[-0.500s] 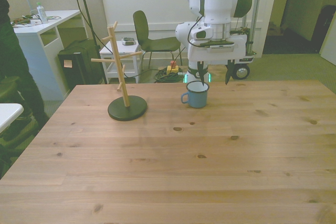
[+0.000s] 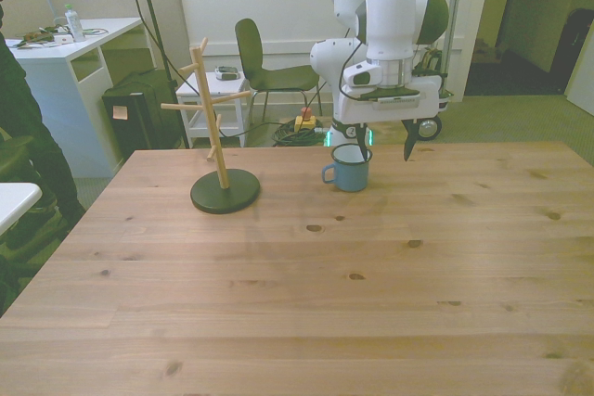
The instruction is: Hang the mug
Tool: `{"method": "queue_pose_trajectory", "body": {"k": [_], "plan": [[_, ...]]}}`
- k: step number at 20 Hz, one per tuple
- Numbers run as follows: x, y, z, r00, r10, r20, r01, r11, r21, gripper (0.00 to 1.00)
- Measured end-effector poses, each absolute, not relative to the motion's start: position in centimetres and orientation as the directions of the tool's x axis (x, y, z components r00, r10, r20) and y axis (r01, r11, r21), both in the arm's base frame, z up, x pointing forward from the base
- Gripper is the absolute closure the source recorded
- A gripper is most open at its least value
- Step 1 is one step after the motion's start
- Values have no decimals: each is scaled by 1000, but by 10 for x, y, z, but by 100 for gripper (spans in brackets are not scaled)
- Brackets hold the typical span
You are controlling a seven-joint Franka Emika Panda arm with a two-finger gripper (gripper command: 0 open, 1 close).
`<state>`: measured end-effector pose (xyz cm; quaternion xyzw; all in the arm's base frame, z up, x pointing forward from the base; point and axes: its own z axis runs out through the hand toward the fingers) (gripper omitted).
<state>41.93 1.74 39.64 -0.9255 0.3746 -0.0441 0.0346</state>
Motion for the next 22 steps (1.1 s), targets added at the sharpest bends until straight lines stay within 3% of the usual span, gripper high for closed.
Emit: {"method": "queue_pose_trajectory", "body": {"k": [1, 2, 22], "plan": [[422, 20, 391, 719, -693, 51, -687, -720, -95, 0], [425, 22, 387, 721, -691, 46, -686, -722, -93, 100], [430, 32, 383, 725, -687, 52, -681, -726, -102, 100]]}}
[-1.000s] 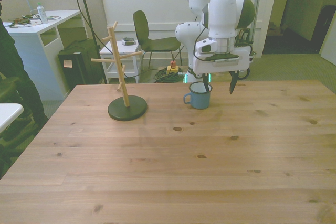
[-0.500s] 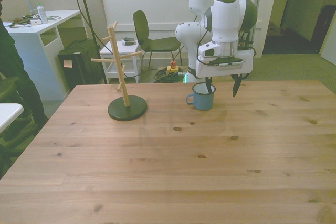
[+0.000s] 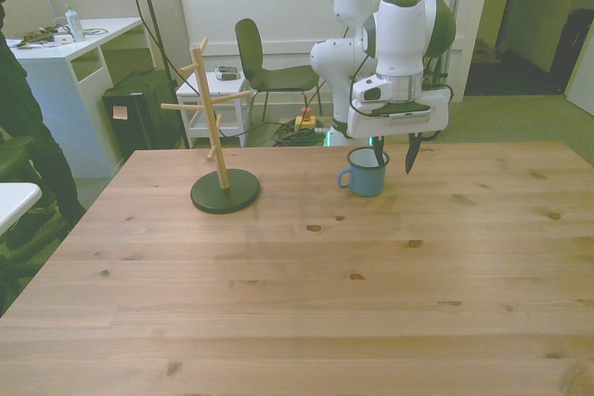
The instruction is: Hang the mug
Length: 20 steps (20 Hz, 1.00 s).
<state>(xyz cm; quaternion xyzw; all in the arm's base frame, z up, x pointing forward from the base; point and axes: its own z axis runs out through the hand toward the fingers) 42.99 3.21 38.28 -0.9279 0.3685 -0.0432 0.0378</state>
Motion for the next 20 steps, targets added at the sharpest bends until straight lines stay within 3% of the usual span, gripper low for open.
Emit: {"method": "queue_pose_trajectory", "body": {"k": [20], "plan": [[420, 31, 365, 730, -681, 56, -676, -731, -88, 100]]}}
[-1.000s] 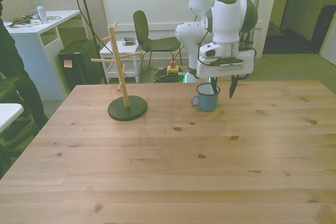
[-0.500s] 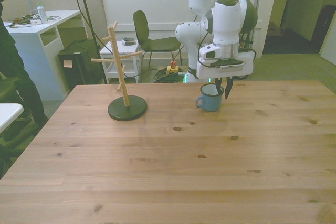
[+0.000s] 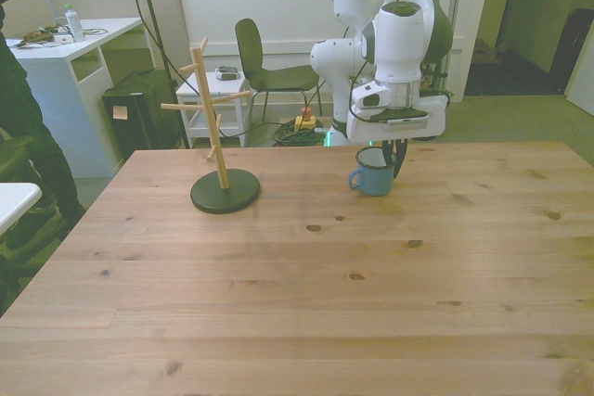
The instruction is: Hang the mug
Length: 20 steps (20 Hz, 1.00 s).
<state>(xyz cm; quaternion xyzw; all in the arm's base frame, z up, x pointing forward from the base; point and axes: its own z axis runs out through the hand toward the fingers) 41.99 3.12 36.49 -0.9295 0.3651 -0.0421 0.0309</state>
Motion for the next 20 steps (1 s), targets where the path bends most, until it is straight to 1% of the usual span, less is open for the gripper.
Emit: {"method": "queue_pose_trajectory", "body": {"k": [7, 13, 17, 20], "plan": [[404, 22, 373, 710, -701, 67, -696, -713, -82, 100], [375, -3, 384, 671, -739, 64, -739, -673, -23, 100], [342, -19, 405, 641, -763, 84, -766, -643, 2, 100], [326, -37, 433, 605, -789, 105, -793, -609, -14, 100]]}}
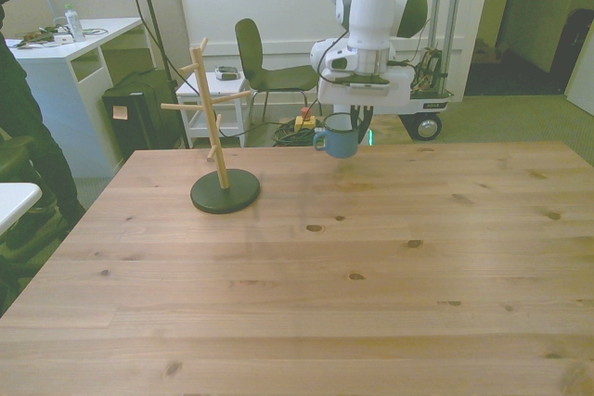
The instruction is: Hang the mug
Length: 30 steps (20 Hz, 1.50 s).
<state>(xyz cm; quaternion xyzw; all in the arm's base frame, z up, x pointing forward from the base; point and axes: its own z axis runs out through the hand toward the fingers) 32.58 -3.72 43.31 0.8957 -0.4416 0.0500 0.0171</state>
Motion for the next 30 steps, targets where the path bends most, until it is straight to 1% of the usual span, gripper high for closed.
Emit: {"method": "queue_pose_trajectory", "body": {"k": [6, 12, 17, 22, 25, 30], "plan": [[306, -74, 449, 566, -817, 104, -821, -570, -9, 100], [262, -136, 473, 525, -845, 99, -846, -531, -52, 100], [242, -176, 466, 505, -860, 74, -857, -510, -77, 100], [249, -185, 457, 513, -855, 70, -853, -517, -65, 100], [243, -196, 470, 502, -860, 87, -858, -509, -76, 100], [206, -210, 495, 473, -873, 121, -869, -485, -101, 100]]}}
